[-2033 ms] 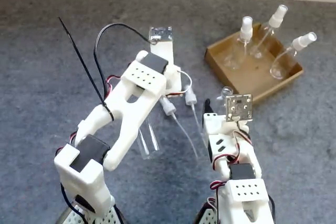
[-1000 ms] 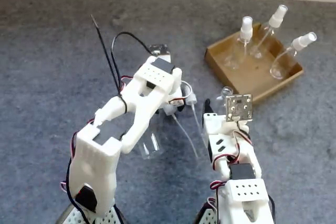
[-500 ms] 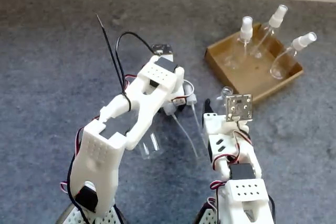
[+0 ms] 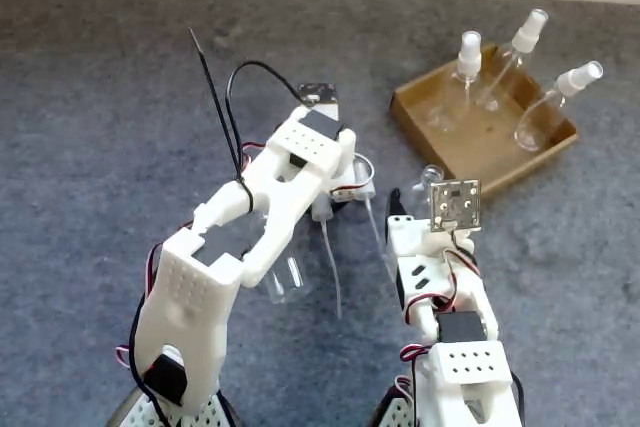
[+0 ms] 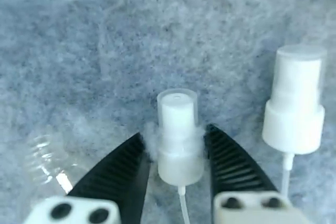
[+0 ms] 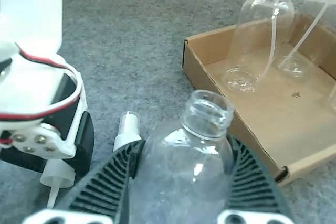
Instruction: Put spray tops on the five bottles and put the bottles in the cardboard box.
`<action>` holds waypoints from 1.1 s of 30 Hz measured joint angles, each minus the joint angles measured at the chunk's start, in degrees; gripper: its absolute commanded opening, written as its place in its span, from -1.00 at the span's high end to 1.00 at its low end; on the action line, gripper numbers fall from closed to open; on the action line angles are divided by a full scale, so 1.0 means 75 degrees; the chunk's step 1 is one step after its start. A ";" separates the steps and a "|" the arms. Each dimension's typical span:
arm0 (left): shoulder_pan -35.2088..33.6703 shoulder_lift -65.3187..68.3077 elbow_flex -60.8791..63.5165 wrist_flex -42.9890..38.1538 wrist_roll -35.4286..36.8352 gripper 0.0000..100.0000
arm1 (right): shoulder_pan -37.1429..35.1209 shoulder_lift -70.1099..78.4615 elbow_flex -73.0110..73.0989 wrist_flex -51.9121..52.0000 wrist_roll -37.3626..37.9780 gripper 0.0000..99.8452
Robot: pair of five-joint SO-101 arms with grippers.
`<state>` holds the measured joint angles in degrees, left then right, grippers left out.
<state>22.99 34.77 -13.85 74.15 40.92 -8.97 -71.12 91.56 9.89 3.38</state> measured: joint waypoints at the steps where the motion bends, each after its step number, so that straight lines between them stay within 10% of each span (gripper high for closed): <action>1: 0.0000 0.0000 0.0000 0.0000 0.0000 0.92 | 0.0000 0.0000 0.0000 0.0000 0.0000 0.74; 33: 0.0199 -0.3528 0.0012 0.2661 -0.1172 0.92 | -0.0387 0.0000 0.0000 0.0000 0.0000 0.74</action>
<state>24.48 8.31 -13.76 94.11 32.13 -11.87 -71.12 91.56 9.89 3.38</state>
